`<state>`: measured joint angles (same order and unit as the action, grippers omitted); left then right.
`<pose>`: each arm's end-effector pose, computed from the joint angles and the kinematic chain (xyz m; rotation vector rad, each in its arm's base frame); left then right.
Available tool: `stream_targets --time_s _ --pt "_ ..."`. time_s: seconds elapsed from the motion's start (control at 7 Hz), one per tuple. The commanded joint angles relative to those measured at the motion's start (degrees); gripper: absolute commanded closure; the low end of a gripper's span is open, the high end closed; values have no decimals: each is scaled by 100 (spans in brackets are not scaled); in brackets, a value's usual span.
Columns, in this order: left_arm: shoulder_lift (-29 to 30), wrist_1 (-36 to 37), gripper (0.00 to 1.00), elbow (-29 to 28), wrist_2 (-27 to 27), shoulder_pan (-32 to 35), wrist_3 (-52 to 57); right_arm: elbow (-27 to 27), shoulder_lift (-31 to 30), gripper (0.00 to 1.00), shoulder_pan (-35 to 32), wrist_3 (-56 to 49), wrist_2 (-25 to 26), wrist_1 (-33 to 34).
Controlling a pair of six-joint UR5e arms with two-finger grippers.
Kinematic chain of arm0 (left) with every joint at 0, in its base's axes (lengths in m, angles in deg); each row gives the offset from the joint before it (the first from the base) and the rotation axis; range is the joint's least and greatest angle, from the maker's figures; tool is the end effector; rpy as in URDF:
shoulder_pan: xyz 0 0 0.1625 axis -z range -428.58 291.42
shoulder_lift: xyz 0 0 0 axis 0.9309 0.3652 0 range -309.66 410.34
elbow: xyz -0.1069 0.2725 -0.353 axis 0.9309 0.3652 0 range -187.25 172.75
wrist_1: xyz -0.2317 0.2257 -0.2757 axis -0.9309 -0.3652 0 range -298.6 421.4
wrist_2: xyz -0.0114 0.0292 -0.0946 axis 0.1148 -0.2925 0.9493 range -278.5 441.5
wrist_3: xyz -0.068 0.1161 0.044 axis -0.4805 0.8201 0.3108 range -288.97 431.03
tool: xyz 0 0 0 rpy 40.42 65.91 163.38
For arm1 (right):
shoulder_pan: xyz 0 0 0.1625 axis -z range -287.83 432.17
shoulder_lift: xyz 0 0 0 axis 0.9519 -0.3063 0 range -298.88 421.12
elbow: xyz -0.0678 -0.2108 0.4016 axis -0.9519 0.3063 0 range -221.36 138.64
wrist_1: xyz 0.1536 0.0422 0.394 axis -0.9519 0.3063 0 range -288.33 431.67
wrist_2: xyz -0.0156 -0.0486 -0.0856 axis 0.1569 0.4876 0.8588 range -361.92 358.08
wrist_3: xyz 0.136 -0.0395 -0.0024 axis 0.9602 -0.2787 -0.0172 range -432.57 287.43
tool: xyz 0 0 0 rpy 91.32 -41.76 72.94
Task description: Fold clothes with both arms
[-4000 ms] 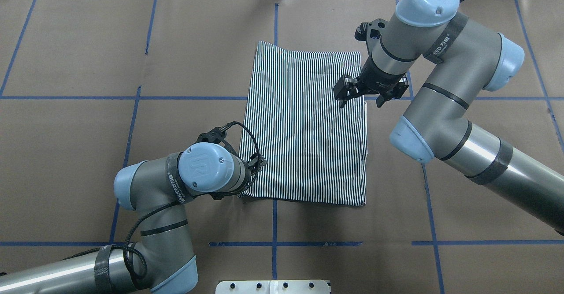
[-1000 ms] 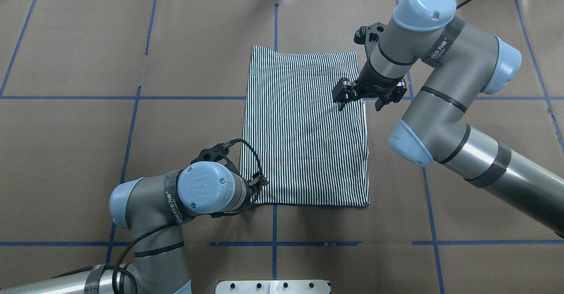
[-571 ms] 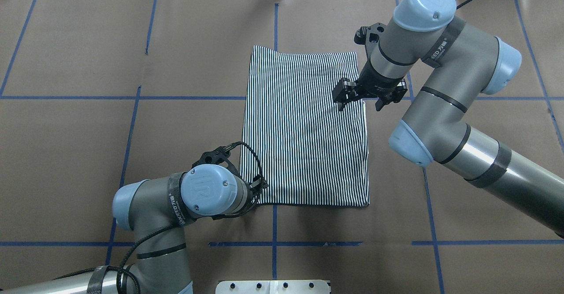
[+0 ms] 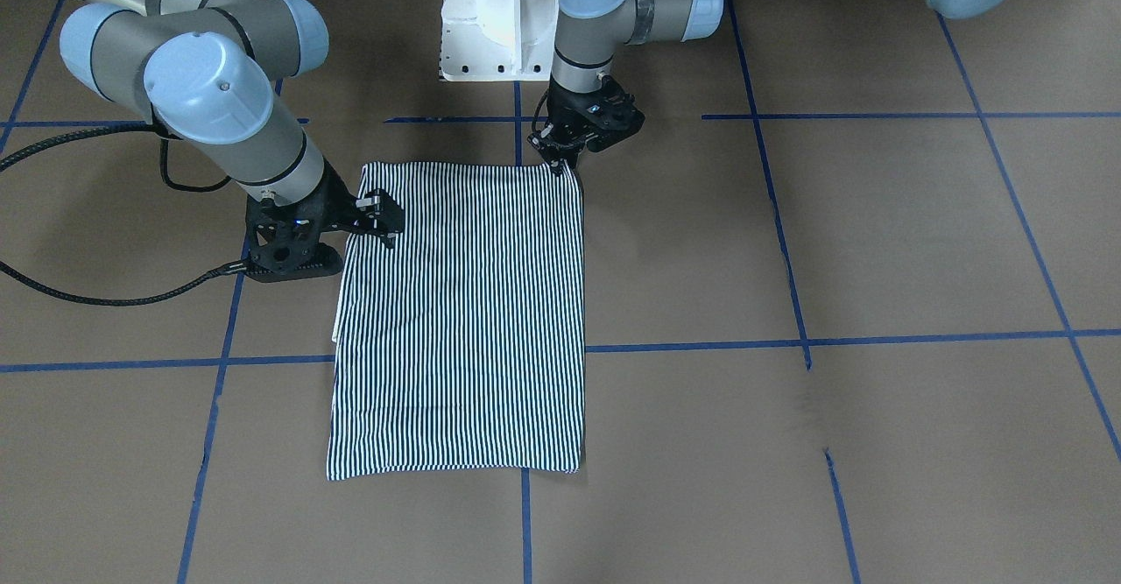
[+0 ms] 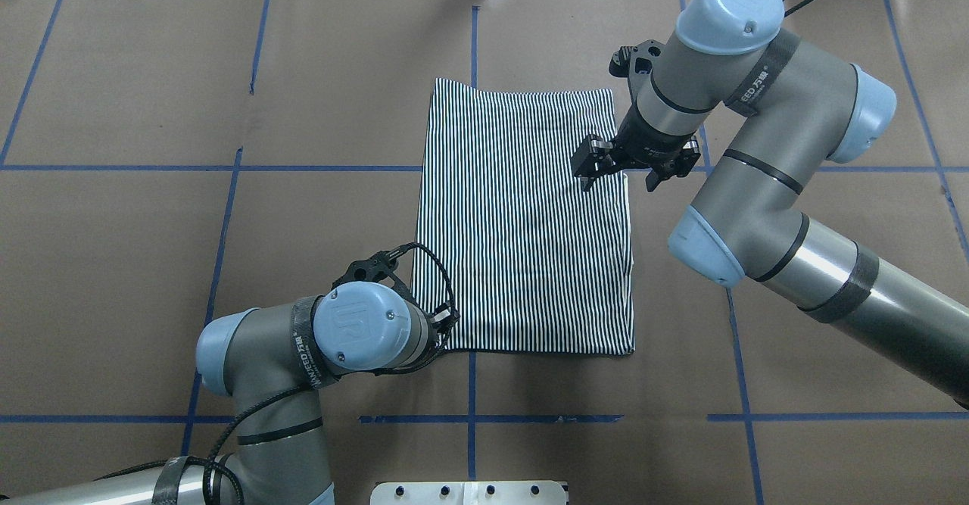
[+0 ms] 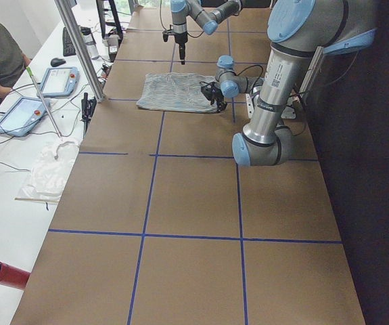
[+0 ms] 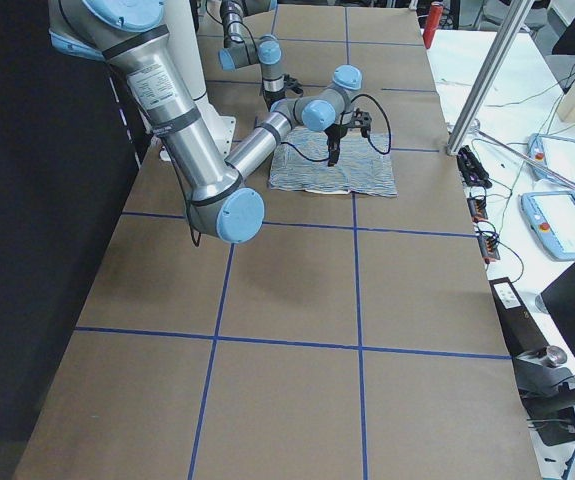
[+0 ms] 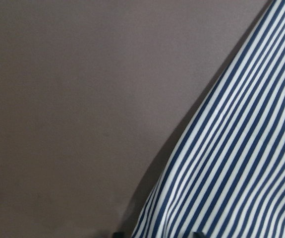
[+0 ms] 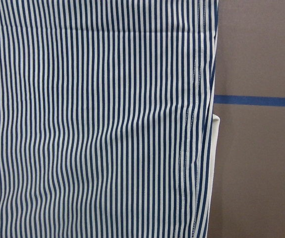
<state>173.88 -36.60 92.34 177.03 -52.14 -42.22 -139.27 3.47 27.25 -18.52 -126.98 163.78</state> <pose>0.6569 -0.3185 0.2796 -0.1452 0.8995 -0.6022 -0.4613 -0.5333 0.3188 -0.0300 -0.8709 -0.0572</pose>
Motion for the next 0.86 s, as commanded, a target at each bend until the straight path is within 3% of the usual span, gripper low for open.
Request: stream_targets --time_s 0.0,0.43,0.71 --pt "4 0 100 34 1 0 -5 0 0 0 0 0 -1 0" --pt "-119 18 100 349 27 17 92 -157 -35 0 105 532 8 -9" --pt "-172 18 100 438 123 9 101 -525 -70 0 586 2257 173 -17"
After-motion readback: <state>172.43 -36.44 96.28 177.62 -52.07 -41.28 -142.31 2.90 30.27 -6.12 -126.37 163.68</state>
